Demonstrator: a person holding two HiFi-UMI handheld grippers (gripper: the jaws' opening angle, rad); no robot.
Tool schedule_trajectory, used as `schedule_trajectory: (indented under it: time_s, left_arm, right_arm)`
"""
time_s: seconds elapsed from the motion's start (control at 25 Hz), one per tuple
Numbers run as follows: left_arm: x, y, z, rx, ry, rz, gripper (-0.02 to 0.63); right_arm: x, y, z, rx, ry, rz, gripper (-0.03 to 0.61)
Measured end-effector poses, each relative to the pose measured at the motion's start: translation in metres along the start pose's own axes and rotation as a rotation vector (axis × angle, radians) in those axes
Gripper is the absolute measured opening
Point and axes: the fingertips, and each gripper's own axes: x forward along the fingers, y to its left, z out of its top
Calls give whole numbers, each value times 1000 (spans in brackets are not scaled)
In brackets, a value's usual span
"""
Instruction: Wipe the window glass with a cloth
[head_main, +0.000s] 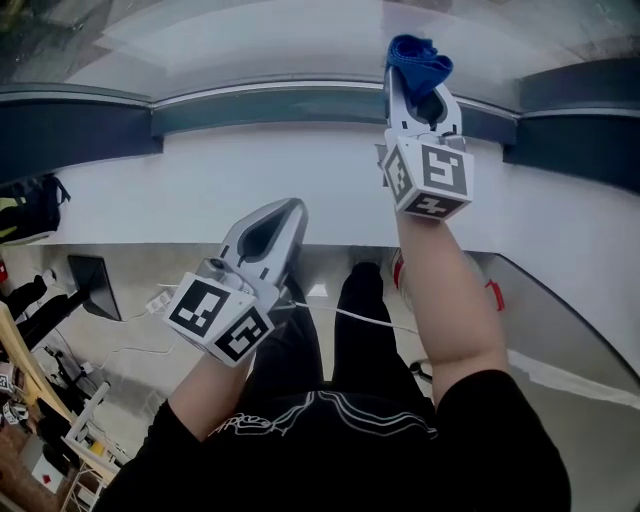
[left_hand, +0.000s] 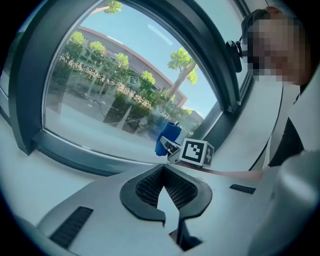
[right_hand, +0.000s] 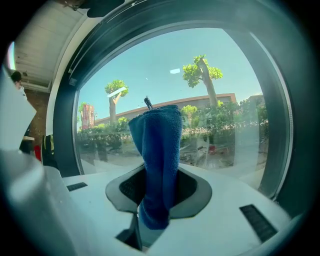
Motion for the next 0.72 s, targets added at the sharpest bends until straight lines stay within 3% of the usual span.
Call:
schedule_trajectory:
  time_s: [0.72]
  left_arm:
    - [104,-96,-32,68,90,-93,5]
  right_arm:
    - [-58,-201,-9,12,-10,-210,94]
